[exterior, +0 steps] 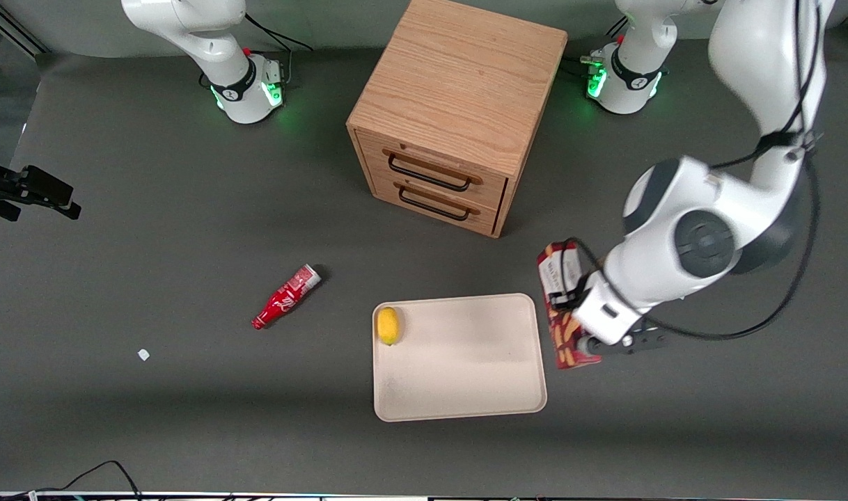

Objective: Place red cookie box on tray
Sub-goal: 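Carry the box over the white tray's rim with the left gripper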

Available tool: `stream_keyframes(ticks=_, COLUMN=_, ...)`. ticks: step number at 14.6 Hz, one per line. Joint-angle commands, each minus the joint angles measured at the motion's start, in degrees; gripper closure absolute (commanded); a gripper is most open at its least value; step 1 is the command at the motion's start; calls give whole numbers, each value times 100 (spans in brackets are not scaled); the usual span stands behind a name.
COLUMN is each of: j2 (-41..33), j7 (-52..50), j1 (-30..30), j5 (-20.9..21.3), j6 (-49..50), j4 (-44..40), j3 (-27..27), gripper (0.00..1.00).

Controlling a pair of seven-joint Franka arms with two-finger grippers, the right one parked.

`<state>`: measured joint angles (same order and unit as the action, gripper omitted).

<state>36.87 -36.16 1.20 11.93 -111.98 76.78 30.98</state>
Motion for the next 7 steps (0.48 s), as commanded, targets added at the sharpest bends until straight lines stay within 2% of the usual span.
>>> stream_keyframes(ticks=1, j2=311, j7=-427, j1=-32, j5=528, j6=-621, j4=170, j3=137, gripper=100)
stream_keyframes(ticks=4, j2=723, j7=-549, j1=-76, j5=993, j6=-1333, j4=355, j3=137, gripper=100)
stream_keyframes(ticks=7, j2=1058, j7=-761, j1=-120, j5=1592, j6=-1520, j4=355, j3=137, gripper=100)
